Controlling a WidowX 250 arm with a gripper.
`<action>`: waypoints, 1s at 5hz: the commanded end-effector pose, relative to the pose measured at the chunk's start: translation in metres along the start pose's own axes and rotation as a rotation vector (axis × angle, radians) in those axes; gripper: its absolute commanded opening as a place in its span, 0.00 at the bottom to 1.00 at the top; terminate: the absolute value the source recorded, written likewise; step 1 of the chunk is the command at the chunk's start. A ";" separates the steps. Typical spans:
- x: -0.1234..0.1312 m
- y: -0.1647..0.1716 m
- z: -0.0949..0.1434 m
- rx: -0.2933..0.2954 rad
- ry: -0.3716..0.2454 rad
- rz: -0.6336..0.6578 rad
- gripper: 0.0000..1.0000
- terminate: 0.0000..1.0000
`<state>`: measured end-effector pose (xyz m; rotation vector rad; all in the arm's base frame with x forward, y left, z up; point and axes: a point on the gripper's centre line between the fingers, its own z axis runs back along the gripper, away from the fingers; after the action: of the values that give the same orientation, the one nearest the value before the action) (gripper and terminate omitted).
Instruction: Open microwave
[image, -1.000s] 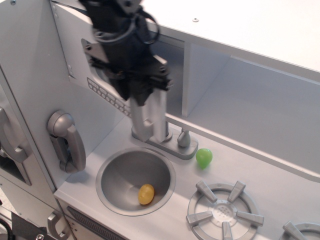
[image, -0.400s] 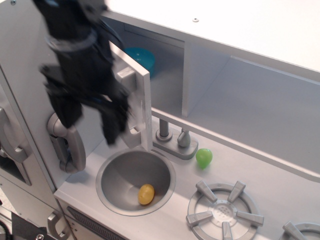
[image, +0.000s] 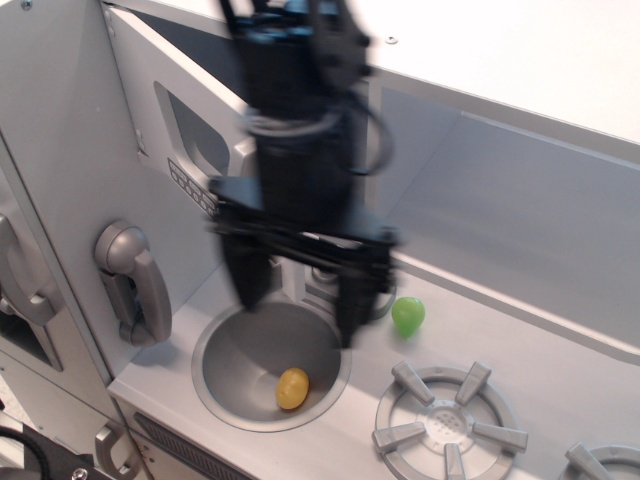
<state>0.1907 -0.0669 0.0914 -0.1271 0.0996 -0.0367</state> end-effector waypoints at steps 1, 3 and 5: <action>0.062 -0.007 0.041 -0.062 -0.141 0.022 1.00 0.00; 0.096 0.038 0.057 -0.034 -0.270 0.124 1.00 0.00; 0.071 0.092 0.035 0.075 -0.278 0.138 1.00 0.00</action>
<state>0.2652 0.0207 0.0778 -0.0535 -0.1150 0.1110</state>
